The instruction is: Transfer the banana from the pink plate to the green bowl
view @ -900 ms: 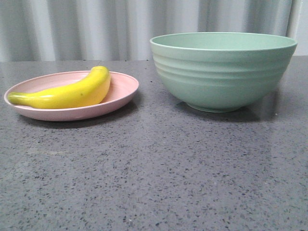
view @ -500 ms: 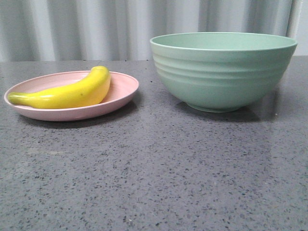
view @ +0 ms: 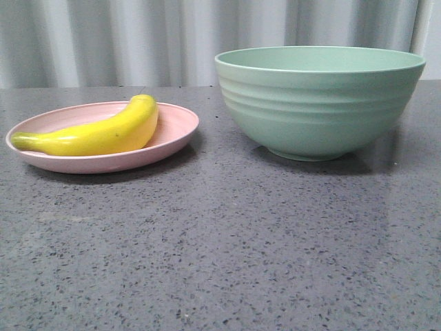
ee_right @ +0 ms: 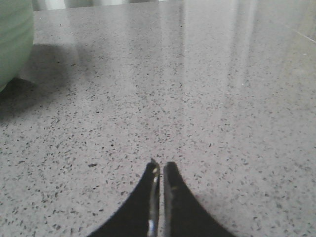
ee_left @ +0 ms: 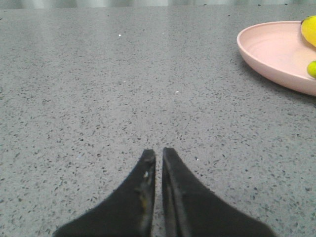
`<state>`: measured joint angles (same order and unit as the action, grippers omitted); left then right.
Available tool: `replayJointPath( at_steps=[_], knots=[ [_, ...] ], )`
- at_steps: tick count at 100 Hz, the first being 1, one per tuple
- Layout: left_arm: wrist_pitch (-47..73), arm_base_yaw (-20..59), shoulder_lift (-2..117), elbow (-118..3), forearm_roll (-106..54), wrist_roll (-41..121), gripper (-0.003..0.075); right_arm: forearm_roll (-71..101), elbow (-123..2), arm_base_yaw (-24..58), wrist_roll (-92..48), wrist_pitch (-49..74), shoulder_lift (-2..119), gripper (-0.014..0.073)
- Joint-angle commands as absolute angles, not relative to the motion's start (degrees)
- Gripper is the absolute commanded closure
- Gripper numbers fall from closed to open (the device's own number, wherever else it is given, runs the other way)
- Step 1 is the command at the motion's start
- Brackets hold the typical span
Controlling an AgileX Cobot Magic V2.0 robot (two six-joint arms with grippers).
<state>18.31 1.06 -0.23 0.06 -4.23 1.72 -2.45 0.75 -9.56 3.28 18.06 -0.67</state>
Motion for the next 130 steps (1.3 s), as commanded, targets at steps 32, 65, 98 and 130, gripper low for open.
replayJointPath(
  at_steps=[32,65,98,130],
  knots=[
    [9.6,1.1,-2.2,1.5,-4.5,1.6,0.0739,-2.4,2.2,-9.9,2.8,14.4,-1.7,0.0670],
    [8.2,1.1,-2.2,1.5,-4.5,1.6,0.0739,-2.4,2.2,-9.9,2.9,3.7,-1.7,0.0670],
    [6.1,1.1,-2.2,1.5,-5.9,1.5,0.0738,-1.5,2.2,-9.9,2.9,-2.0,-1.7,0.0670],
    [4.8,1.1,-2.2,1.5,-5.9,1.5,0.0739,-1.5,2.2,-9.9,2.9,-1.8,-1.7,0.0670]
  ],
)
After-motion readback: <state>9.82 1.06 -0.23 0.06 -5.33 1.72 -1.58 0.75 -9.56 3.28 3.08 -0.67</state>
